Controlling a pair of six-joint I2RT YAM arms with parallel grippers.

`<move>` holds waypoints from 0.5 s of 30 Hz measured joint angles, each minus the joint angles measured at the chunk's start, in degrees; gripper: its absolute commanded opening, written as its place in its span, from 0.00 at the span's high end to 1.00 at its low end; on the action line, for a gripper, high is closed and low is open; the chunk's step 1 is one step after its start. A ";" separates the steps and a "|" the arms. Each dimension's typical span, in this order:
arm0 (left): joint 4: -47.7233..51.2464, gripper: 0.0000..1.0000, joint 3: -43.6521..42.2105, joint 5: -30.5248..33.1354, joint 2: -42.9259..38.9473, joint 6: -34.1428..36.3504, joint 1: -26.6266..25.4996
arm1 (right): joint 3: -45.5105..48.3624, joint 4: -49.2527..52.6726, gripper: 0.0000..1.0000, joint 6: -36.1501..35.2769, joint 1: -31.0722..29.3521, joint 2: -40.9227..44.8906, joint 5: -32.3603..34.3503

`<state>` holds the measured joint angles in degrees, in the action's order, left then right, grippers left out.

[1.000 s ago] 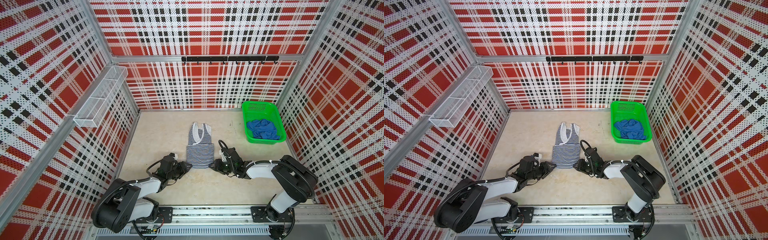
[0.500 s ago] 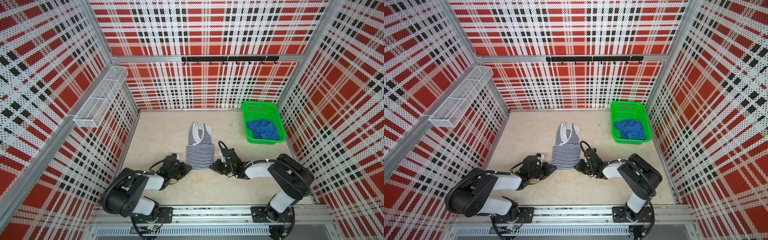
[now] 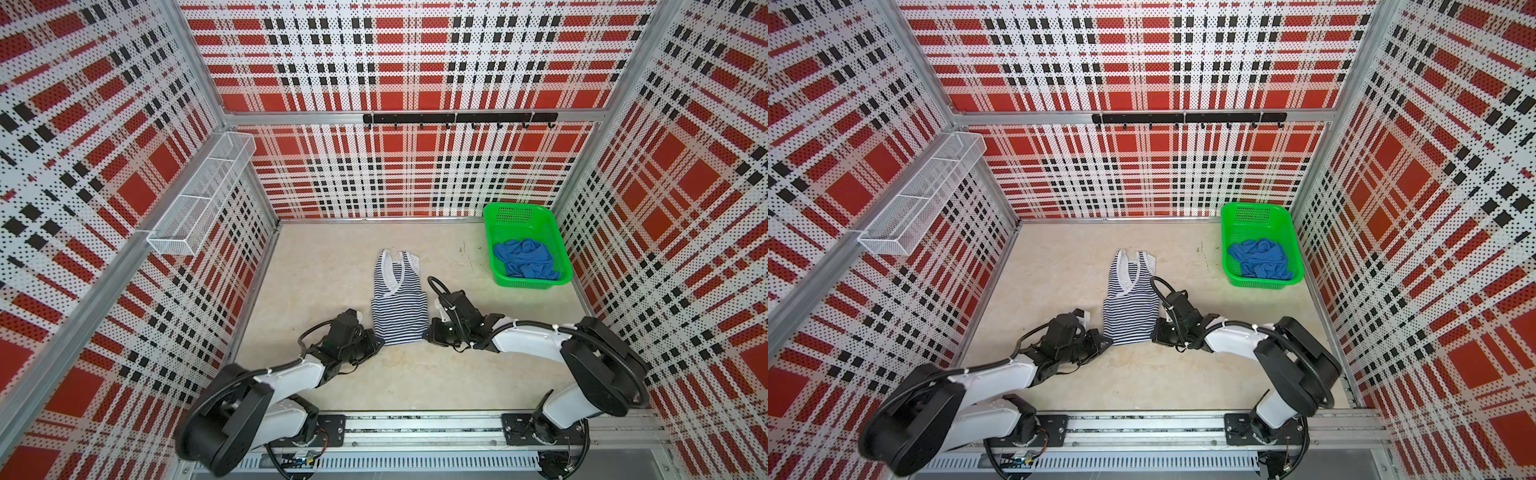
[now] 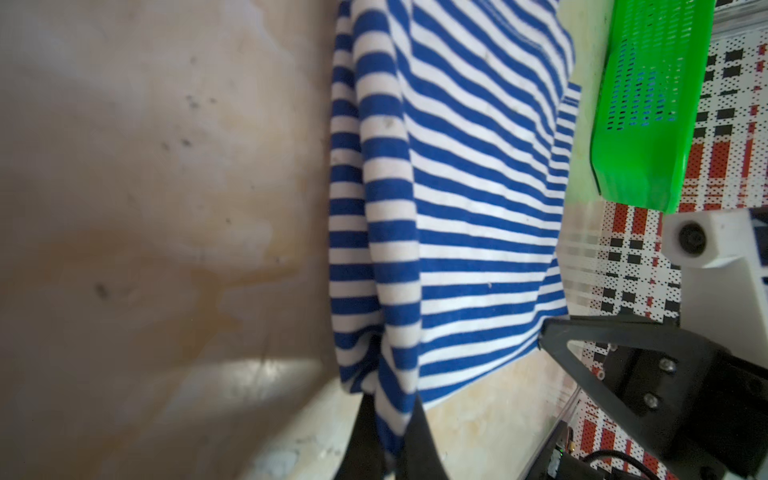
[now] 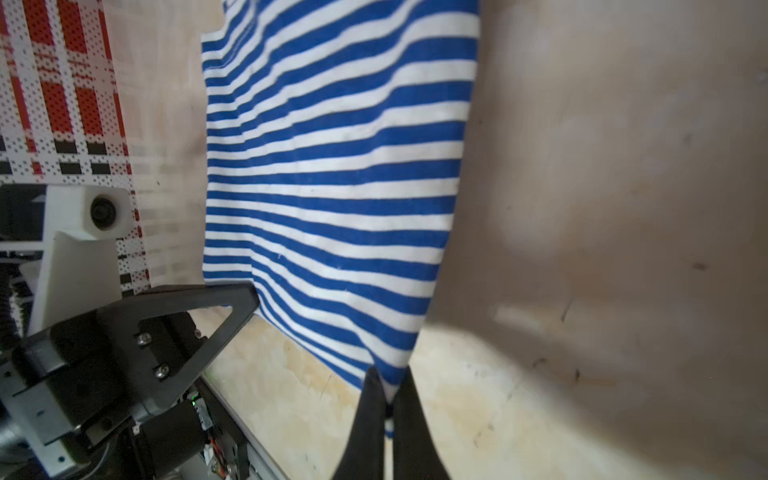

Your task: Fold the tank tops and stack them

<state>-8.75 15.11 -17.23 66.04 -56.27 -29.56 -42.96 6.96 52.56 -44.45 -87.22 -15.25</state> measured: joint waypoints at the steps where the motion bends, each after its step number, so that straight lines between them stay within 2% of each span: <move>1: 2.51 1.00 0.68 0.72 -2.36 0.02 -0.35 | -1.09 2.45 1.00 -0.81 -0.44 0.98 0.72; 5: 12.72 1.00 6.16 3.65 -11.06 0.42 -1.40 | -7.26 13.16 1.00 -5.70 -1.92 5.57 3.17; 8: 18.60 1.00 11.67 5.77 -14.58 1.07 -2.10 | -11.19 18.75 1.00 -8.57 -2.34 8.37 4.31; 15: 26.21 1.00 21.55 8.39 -13.49 4.83 -2.93 | -17.86 26.56 1.00 -13.49 -2.27 11.39 5.70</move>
<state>17.45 36.67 -8.84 52.56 -51.44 -32.49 -60.82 33.52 39.07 -46.72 -75.83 -9.54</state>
